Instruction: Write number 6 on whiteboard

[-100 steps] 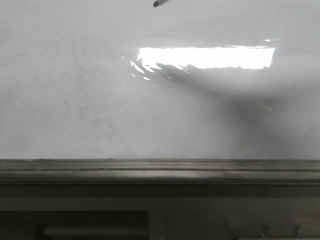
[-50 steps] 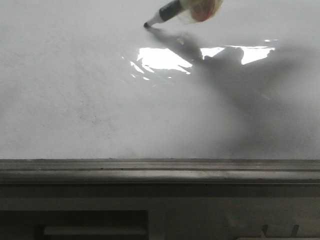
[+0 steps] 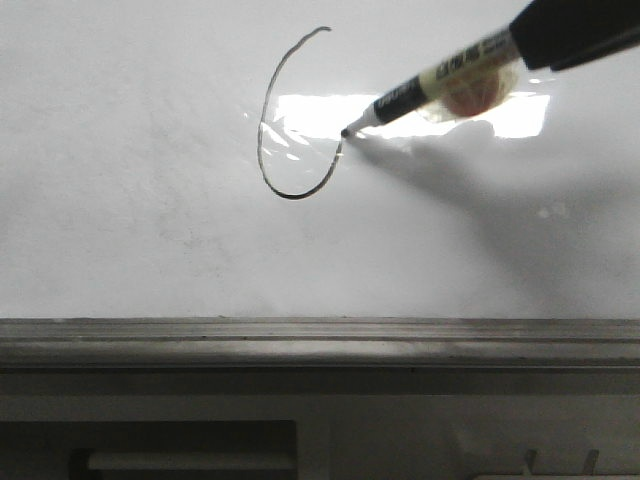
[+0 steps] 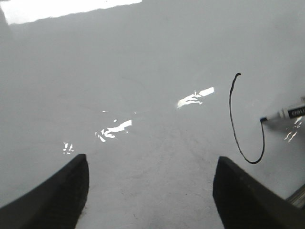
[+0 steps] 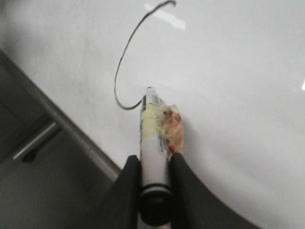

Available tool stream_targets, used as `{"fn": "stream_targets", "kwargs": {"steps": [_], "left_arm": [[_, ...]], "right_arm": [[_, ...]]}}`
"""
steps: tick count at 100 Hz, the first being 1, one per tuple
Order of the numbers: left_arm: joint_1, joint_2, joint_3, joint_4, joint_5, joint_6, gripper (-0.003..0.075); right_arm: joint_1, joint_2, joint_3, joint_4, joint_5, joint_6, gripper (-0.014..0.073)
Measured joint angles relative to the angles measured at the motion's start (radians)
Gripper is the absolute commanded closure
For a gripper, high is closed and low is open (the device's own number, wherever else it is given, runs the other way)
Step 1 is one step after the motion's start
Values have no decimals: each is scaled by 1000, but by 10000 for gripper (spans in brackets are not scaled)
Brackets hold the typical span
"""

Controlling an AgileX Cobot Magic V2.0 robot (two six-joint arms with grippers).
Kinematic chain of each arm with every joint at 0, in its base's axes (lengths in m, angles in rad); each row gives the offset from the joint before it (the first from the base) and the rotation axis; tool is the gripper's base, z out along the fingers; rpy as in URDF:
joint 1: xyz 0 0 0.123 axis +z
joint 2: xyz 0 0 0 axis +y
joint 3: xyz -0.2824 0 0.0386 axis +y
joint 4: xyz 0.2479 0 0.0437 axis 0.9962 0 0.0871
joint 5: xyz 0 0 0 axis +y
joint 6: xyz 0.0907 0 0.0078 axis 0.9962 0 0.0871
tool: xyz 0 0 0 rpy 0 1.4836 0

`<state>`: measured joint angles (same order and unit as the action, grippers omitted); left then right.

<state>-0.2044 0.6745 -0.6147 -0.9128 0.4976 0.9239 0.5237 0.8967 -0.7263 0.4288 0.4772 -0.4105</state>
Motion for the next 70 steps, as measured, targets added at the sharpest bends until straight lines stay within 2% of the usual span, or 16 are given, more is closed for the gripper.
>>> {"fn": "stream_targets", "kwargs": {"steps": [13, 34, 54, 70], "left_arm": [[0, 0, 0, -4, 0, 0, 227], [0, 0, 0, -4, 0, 0, 227], [0, 0, 0, -25, 28, 22, 227], [-31, 15, 0, -156, 144, 188, 227]], "right_arm": [[10, 30, -8, 15, -45, 9, 637], [107, 155, -92, 27, -46, 4, 637], [136, 148, -156, 13, 135, 3, 637], [136, 127, -214, -3, 266, 3, 637]]}}
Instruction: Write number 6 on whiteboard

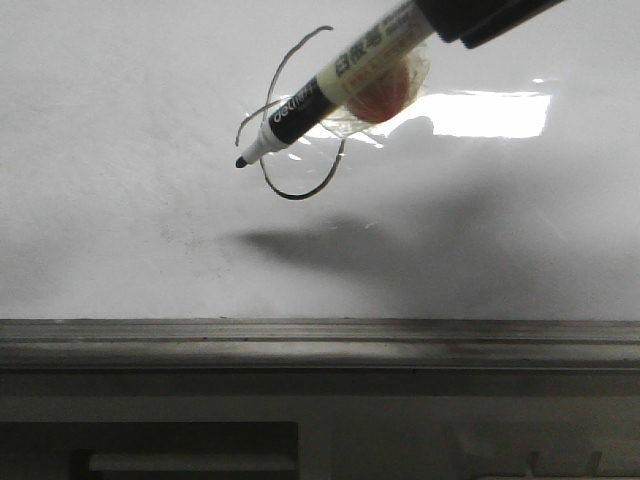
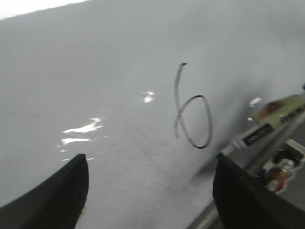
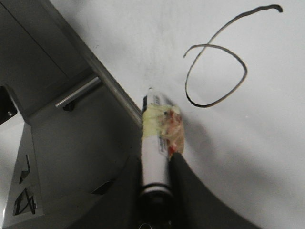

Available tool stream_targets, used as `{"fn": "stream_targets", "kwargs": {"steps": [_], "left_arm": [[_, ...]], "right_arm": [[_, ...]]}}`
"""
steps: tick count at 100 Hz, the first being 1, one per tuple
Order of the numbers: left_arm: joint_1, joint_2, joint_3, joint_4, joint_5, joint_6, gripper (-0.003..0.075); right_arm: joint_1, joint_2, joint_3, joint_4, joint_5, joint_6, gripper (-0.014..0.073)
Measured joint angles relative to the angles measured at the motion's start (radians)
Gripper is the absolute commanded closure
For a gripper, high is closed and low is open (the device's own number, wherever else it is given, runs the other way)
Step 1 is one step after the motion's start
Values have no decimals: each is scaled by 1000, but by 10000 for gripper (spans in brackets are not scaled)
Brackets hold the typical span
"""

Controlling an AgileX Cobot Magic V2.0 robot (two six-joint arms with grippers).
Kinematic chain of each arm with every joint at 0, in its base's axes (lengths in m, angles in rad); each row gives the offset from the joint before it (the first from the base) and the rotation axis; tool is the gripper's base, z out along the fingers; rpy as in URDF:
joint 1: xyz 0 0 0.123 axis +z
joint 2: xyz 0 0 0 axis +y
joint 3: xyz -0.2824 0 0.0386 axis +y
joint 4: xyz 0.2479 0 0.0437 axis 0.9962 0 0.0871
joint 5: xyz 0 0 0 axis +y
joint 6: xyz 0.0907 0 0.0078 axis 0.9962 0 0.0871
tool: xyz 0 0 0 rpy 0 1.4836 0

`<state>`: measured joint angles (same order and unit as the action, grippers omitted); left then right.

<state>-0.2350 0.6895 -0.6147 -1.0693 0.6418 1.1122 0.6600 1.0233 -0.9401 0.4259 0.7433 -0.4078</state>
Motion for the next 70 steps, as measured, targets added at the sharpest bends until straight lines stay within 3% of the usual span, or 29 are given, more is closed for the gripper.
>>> {"fn": "stream_targets", "kwargs": {"steps": [16, 42, 70], "left_arm": [[-103, 73, -2, -134, 30, 118, 227], [-360, 250, -59, -151, -75, 157, 233], [-555, 361, -97, -95, -233, 169, 340]], "right_arm": [[0, 12, -60, -4, 53, 0, 637], [0, 108, -199, -8, 205, -5, 637], [0, 128, -262, 0, 268, -16, 637]]}}
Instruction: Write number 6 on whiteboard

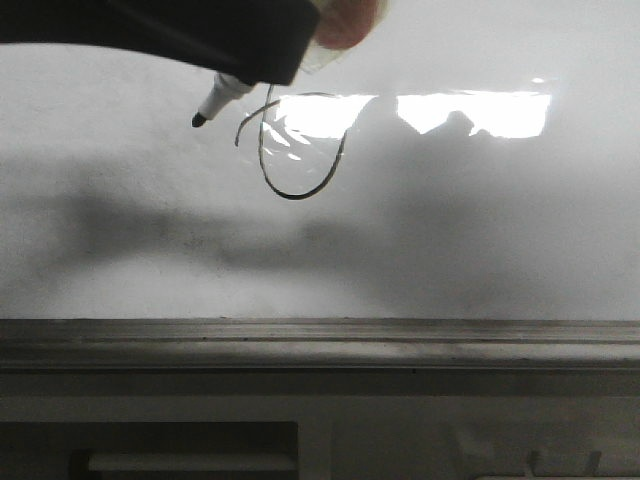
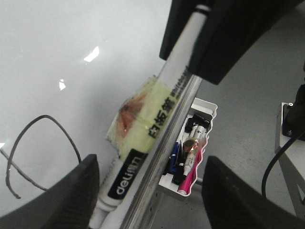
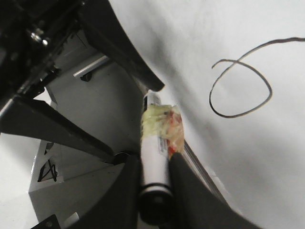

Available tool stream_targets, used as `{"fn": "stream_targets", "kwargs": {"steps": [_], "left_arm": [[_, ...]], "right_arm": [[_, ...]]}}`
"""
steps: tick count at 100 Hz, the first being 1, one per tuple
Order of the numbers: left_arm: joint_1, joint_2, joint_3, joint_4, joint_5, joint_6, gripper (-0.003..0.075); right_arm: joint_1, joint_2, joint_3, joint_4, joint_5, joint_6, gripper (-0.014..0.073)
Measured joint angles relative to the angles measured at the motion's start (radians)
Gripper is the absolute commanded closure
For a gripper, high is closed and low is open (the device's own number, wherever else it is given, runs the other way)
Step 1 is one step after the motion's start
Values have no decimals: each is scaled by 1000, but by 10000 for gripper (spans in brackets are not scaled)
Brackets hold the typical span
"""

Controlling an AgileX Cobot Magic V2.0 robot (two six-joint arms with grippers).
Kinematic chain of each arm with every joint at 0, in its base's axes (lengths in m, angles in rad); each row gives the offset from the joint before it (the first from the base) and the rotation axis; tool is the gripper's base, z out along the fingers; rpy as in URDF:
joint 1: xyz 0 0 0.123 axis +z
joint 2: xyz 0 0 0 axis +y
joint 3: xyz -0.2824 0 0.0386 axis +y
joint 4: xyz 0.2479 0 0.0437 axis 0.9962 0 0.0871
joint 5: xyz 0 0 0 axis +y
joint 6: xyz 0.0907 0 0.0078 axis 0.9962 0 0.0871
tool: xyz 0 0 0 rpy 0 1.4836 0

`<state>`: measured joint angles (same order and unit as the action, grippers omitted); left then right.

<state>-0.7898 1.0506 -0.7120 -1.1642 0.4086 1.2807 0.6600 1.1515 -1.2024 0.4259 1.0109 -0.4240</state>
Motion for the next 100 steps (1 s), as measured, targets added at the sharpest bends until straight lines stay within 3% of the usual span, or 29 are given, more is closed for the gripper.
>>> {"fn": "stream_targets", "kwargs": {"steps": [43, 57, 76, 86, 100], "left_arm": [[-14, 21, -6, 4, -42, 14, 446], [-14, 21, -6, 4, -42, 14, 547], [-19, 21, -6, 23, -25, 38, 739], [-22, 21, -6, 33, -8, 53, 741], [-22, 21, -6, 25, -15, 42, 741]], "right_arm": [[0, 0, -2, 45, 25, -37, 638], [0, 0, -2, 45, 27, -41, 637], [0, 0, -3, 49, 26, -44, 633], [0, 0, -4, 56, 26, -46, 541], [0, 0, -5, 51, 12, -46, 223]]}}
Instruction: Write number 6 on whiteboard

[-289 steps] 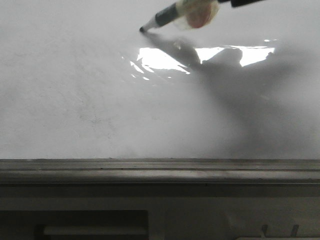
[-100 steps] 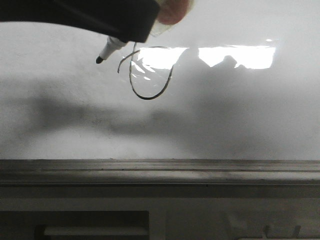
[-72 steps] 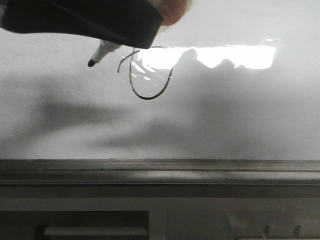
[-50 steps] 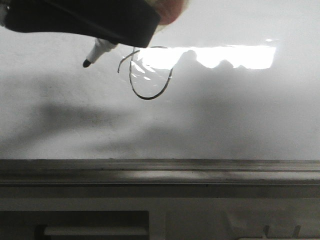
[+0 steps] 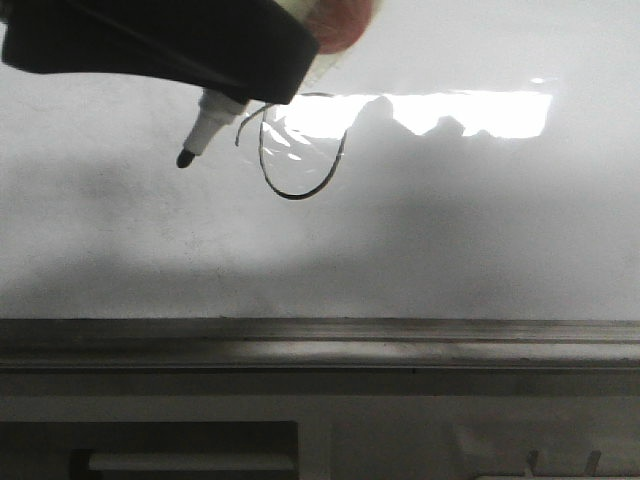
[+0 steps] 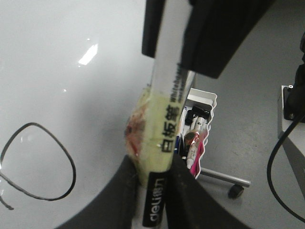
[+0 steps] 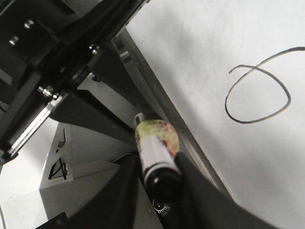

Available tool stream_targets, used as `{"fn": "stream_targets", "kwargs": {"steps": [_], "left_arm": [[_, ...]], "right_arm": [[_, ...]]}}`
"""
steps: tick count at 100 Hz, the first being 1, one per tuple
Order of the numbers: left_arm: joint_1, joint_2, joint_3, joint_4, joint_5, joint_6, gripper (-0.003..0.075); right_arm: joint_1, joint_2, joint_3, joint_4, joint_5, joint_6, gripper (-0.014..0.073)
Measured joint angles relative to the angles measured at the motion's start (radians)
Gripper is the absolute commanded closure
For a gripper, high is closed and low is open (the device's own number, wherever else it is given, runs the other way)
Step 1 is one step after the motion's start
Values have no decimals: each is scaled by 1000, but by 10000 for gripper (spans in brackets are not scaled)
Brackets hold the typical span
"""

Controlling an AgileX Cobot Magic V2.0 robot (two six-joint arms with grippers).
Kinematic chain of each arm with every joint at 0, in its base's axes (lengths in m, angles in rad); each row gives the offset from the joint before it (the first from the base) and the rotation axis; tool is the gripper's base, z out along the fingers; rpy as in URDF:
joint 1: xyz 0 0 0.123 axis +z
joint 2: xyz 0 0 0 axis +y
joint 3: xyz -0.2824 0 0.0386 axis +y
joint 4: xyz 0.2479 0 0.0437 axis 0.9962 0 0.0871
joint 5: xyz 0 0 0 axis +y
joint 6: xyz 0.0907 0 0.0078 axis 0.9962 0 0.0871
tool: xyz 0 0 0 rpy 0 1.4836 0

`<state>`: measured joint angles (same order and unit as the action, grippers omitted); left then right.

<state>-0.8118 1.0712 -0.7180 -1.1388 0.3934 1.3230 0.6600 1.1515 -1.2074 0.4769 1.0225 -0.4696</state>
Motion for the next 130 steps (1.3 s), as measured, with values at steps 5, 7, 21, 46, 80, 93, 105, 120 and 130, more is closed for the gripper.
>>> {"fn": "stream_targets", "kwargs": {"steps": [5, 7, 21, 46, 80, 93, 105, 120, 130], "left_arm": [[0, 0, 0, -4, -14, -7, 741], [0, 0, 0, -7, -18, -10, 741], [0, -11, 18, -15, -77, -63, 741], [0, -165, 170, -235, -324, -193, 741], [0, -120, 183, -500, -561, -209, 741], [0, -49, 160, -514, -588, -211, 741], [0, -12, 147, -514, -598, -211, 740], [0, 3, 140, -514, -614, -211, 739], [0, 3, 139, -514, -614, -211, 738]], "right_arm": [[0, 0, 0, 0, 0, 0, 139], [0, 0, 0, 0, 0, 0, 123], [-26, -7, 0, 2, -1, 0, 105], [-207, -174, 109, 2, -27, 0, 105], [-262, -327, 400, 1, -133, 13, 105], [-262, -327, 429, 1, -135, 16, 105], [-262, -327, 431, 2, -137, 16, 105], [-262, -327, 431, 2, -141, 16, 105], [-262, -327, 431, 4, -144, 16, 105]]}}
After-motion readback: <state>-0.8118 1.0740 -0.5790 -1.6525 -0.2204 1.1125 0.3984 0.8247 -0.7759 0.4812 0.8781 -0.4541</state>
